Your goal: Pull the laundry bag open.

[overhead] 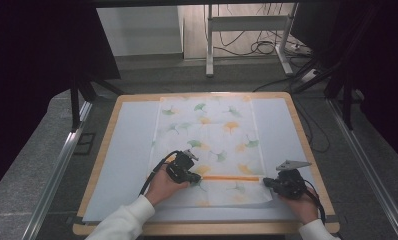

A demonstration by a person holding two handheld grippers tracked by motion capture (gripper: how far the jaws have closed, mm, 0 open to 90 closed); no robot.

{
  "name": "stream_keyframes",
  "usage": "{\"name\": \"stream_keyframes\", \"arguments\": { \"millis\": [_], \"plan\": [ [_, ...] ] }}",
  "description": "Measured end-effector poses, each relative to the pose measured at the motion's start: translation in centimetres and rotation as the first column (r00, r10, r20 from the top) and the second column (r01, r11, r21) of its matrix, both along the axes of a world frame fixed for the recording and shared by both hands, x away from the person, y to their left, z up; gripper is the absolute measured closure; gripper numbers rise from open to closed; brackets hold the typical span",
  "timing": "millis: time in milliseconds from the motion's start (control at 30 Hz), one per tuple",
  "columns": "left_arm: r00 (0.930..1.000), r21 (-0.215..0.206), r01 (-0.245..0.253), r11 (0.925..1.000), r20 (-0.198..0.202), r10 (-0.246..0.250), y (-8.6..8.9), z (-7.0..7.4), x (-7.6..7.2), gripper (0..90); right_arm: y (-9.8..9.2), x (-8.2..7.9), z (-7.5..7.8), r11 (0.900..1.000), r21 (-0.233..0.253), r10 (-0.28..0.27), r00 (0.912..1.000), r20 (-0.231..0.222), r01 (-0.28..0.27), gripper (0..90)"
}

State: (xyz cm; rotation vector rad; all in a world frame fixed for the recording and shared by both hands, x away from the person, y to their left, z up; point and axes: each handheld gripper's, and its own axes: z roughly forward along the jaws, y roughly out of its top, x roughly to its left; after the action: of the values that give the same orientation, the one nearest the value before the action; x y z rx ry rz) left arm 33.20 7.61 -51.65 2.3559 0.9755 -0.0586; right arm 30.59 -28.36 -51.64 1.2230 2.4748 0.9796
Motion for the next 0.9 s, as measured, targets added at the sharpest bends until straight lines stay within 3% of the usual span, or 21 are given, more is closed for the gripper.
{"name": "stream_keyframes", "arguments": {
  "millis": [900],
  "plan": [
    [0.9992, 0.016, -0.039, 0.9991, -0.002, 0.039, 2.5, 0.0, -0.2, 90.0, 0.0, 0.0, 0.0, 1.0, -0.003, 0.001, 1.0, -0.001, -0.001, 89.8]
  ]
}}
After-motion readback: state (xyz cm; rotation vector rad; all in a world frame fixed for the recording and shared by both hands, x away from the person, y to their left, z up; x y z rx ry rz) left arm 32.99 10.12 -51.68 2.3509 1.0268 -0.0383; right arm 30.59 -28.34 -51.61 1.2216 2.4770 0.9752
